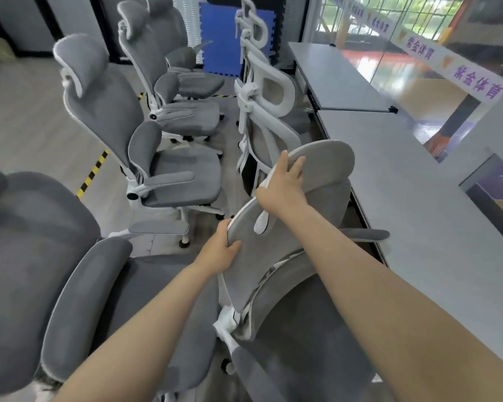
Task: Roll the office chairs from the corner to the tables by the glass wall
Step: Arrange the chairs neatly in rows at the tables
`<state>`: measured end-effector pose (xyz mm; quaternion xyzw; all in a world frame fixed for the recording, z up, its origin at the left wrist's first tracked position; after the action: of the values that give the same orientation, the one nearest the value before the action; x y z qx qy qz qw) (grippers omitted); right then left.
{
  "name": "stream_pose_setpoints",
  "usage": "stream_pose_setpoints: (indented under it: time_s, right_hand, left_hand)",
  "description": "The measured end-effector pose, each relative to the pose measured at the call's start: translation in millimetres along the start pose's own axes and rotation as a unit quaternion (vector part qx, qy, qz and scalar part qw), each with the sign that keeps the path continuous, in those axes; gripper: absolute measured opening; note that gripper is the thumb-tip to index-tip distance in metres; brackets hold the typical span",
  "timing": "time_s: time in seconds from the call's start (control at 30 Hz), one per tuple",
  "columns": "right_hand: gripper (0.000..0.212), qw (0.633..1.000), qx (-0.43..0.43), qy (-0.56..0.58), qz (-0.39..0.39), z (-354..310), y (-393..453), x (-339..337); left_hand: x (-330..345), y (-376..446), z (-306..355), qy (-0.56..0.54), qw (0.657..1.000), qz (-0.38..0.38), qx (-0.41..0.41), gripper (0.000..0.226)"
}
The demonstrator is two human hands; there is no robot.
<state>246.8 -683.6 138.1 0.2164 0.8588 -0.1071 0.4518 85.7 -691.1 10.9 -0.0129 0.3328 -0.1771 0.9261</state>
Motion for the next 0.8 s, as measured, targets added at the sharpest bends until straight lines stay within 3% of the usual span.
stream_pose_setpoints:
  time_s: [0.37, 0.6, 0.8]
  right_hand:
    - [0.084, 0.992, -0.105, 0.052, -0.050, -14, -55, 13]
    - [0.094, 0.973, -0.172, 0.111, -0.106, -11, -109, 11]
    - [0.095, 0.959, -0.182, 0.154, -0.151, 1, -140, -2]
  left_hand:
    - [7, -88, -18, -0.078, 0.991, 0.086, -0.070, 0.052]
    - [25, -159, -16, -0.157, 0.965, 0.192, -0.090, 0.037]
    - [44, -198, -13, -0.174, 0.958, 0.198, -0.114, 0.043]
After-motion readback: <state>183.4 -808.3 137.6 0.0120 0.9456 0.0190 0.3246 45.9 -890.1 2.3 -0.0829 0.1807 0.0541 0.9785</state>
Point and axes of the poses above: each hand's wrist, its own y-axis towards the middle knuckle, its own x-axis out of the palm, z = x × y, the point moved 7 cm from there along y, towards the middle knuckle, and after that the axes turned 6 degrees about z, right-handed, at the moved point
